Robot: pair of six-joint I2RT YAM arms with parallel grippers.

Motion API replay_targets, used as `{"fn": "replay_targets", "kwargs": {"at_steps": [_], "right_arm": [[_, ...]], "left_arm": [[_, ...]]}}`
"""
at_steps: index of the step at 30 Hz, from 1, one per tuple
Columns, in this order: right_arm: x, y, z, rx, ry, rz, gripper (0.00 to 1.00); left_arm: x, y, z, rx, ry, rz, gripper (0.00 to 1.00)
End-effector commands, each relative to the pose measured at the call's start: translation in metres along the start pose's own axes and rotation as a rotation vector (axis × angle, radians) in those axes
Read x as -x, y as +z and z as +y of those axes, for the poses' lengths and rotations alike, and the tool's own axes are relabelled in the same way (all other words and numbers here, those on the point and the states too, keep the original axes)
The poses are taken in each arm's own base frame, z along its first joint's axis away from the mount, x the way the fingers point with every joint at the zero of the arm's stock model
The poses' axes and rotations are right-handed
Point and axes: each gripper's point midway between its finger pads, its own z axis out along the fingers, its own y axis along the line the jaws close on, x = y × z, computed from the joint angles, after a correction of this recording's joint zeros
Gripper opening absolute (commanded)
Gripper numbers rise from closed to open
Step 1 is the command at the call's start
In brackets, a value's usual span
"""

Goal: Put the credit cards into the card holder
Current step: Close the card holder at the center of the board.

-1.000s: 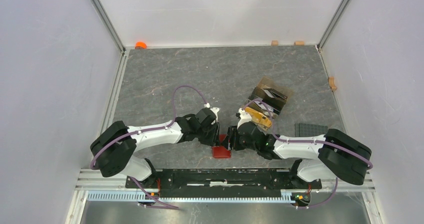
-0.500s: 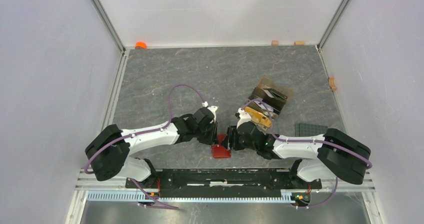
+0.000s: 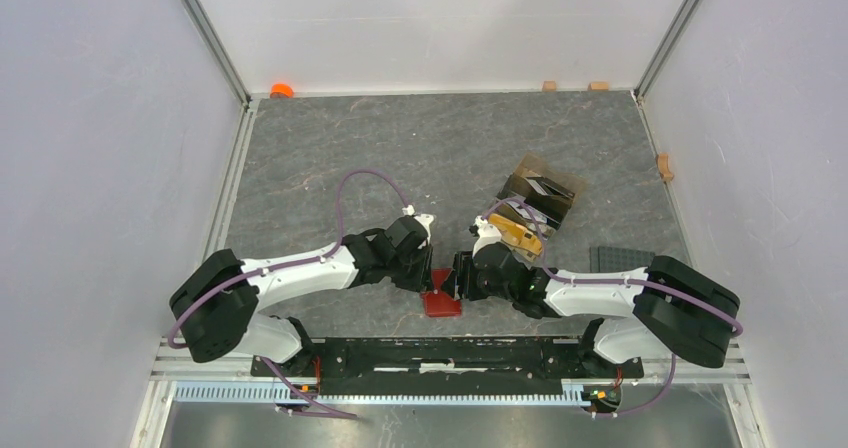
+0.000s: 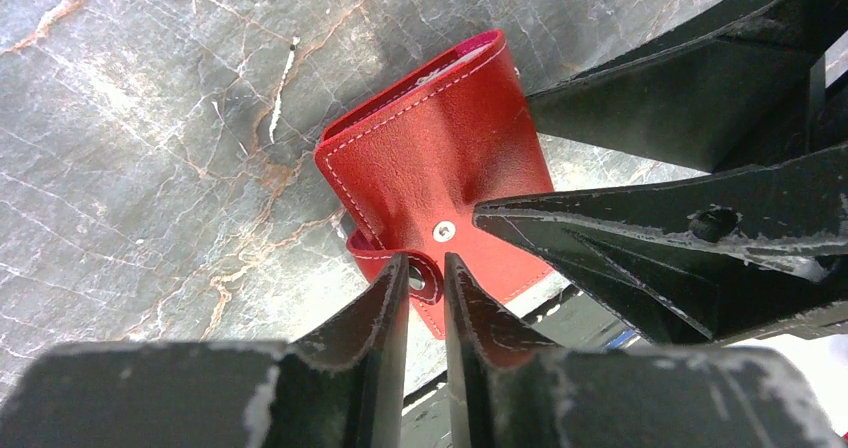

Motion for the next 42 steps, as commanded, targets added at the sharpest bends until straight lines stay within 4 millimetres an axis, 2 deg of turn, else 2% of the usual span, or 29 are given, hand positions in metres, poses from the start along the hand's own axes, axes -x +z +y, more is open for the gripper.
{"fn": "replay_targets", "kwargs": {"at_steps": [1, 12, 17, 25, 30, 34, 42], "right_arm": [[-0.037, -0.004, -0.038, -0.131, -0.047, 0.132, 0.57], [-0.038, -0.004, -0.039, -0.131, -0.046, 0.134, 0.57], [-0.038, -0.005, -0.04, -0.133, -0.047, 0.13, 0.57], [-0.038, -0.005, -0.039, -0.129, -0.046, 0.125, 0.57], [-0.038, -0.005, -0.038, -0.125, -0.043, 0.123, 0.57], [-0.037, -0.006, -0.039, -0.126, -0.044, 0.117, 0.56], [-0.036, -0.006, -0.038, -0.123, -0.046, 0.113, 0.56]], "left_arm": [[0.005, -0.007, -0.004, -0.008, 0.001, -0.03, 0.23], [-0.002, -0.009, 0.004, 0.029, -0.007, -0.004, 0.14], [-0.006, -0.01, 0.013, 0.069, -0.007, 0.006, 0.14], [-0.009, -0.01, 0.015, 0.071, -0.012, 0.011, 0.15], [-0.011, -0.009, 0.015, 0.066, -0.016, 0.01, 0.02], [-0.004, -0.008, 0.002, -0.007, -0.063, -0.038, 0.02], [0.026, -0.013, -0.019, -0.092, -0.128, -0.169, 0.02]]}}
